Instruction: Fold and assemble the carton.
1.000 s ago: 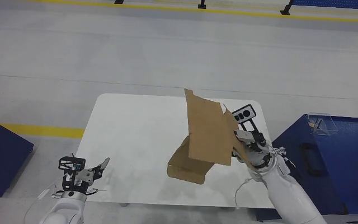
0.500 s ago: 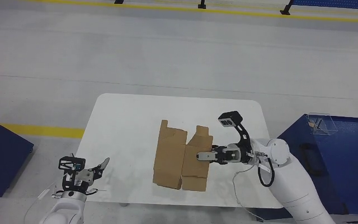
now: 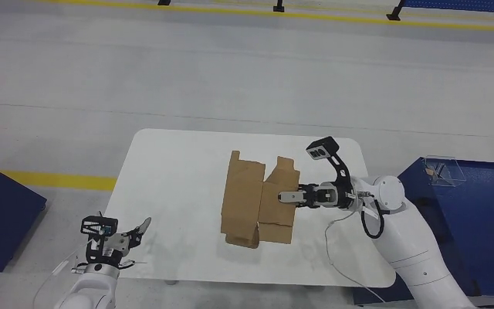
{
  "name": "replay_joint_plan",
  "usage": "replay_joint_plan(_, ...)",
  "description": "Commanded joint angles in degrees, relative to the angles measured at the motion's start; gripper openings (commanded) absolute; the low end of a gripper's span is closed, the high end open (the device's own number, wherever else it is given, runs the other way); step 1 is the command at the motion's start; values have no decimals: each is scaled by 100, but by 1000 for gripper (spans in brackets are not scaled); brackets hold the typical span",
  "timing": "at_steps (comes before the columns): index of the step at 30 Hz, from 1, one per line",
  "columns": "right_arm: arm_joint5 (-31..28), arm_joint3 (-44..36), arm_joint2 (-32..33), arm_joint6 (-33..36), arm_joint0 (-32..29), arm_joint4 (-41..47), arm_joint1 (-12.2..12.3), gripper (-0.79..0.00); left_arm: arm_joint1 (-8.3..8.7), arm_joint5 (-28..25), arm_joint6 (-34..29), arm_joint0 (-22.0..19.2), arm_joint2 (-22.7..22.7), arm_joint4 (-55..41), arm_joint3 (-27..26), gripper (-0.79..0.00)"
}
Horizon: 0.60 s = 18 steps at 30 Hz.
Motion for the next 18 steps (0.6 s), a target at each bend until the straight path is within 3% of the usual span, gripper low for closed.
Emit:
replay_joint_plan(1, 0, 0, 0, 0, 0, 0, 0, -785, -13, -208, -463, 42, 88, -375, -98, 0)
replay_joint_plan(6, -5, 153, 126, -7, -173, -100, 32, -785, -93, -273, -1715, -111, 254, -2321, -504, 0)
replay_joint_plan(11, 33, 411, -48, 31, -189, -504, 27, -785, -121, -446, -3688, -339, 88, -5732, -603, 0)
replay_joint_plan(15, 17, 469, -392, 16, -137, -905, -2, -785, -106, -117, -5046, -706, -138, -8035, -346, 0)
replay_joint_plan(18, 130, 535, -652, 130, -106, -682, -42, -785, -113, 355, -5943, -1052, -179, -9792, 137, 0)
